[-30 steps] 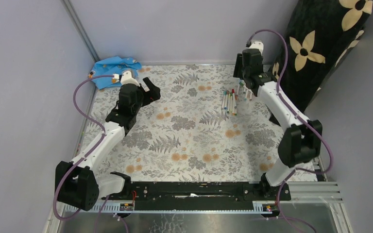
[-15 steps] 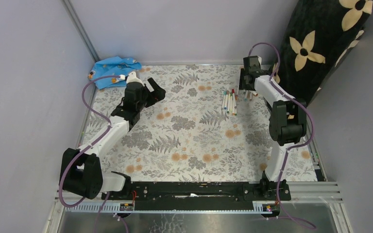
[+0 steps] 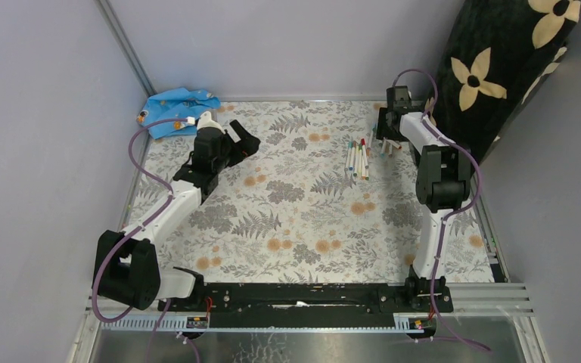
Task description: Open the pen caps
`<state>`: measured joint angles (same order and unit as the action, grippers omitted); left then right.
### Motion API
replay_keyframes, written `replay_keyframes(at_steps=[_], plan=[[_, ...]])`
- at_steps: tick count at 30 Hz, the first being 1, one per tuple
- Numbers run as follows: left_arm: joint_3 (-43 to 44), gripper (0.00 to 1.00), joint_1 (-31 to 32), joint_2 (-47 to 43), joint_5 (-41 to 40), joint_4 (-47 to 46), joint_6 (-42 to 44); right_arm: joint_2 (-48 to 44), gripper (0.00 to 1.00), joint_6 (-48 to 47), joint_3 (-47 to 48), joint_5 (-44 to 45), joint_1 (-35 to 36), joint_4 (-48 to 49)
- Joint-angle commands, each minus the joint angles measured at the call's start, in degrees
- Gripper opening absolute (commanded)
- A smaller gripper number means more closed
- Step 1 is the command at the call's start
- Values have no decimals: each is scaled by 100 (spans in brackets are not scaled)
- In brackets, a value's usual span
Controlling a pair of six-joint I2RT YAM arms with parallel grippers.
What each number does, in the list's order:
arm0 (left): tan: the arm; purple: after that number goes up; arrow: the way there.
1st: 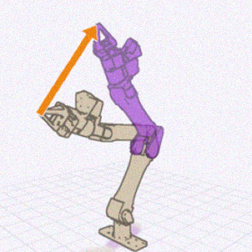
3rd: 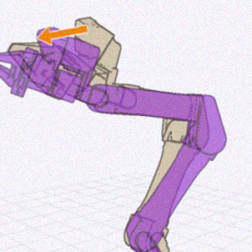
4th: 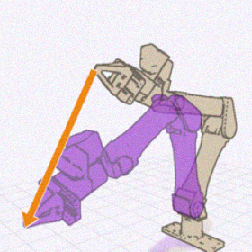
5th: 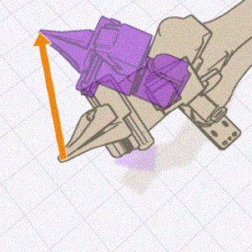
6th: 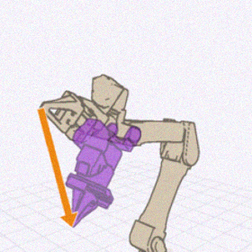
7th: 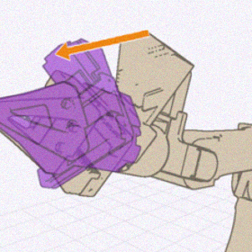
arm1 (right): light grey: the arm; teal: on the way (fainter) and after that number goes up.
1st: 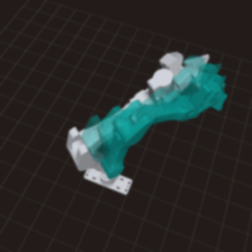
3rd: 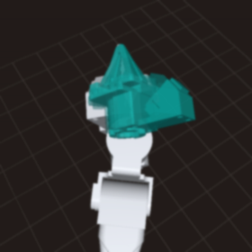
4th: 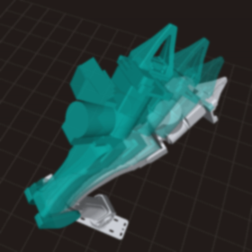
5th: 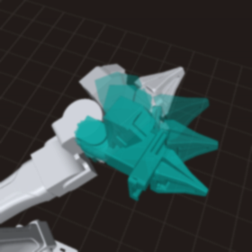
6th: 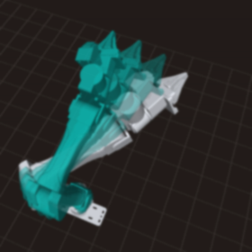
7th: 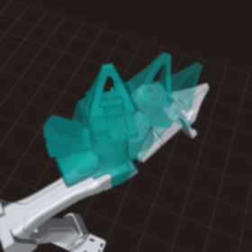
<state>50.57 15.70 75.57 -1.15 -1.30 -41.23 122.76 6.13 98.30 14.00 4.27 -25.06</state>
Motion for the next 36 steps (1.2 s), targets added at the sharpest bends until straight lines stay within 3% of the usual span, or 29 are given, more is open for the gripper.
replay_keyframes(at_steps=[1,22,36], plan=[[86,99,38,25,88,-438,-119,162,65,-103,454,-285,-100,-43],[145,98,73,107,207,-470,-173,829,64,-132,978,-602,-297,-185],[132,98,81,85,188,-412,-193,866,42,-53,744,-712,-322,-94]])
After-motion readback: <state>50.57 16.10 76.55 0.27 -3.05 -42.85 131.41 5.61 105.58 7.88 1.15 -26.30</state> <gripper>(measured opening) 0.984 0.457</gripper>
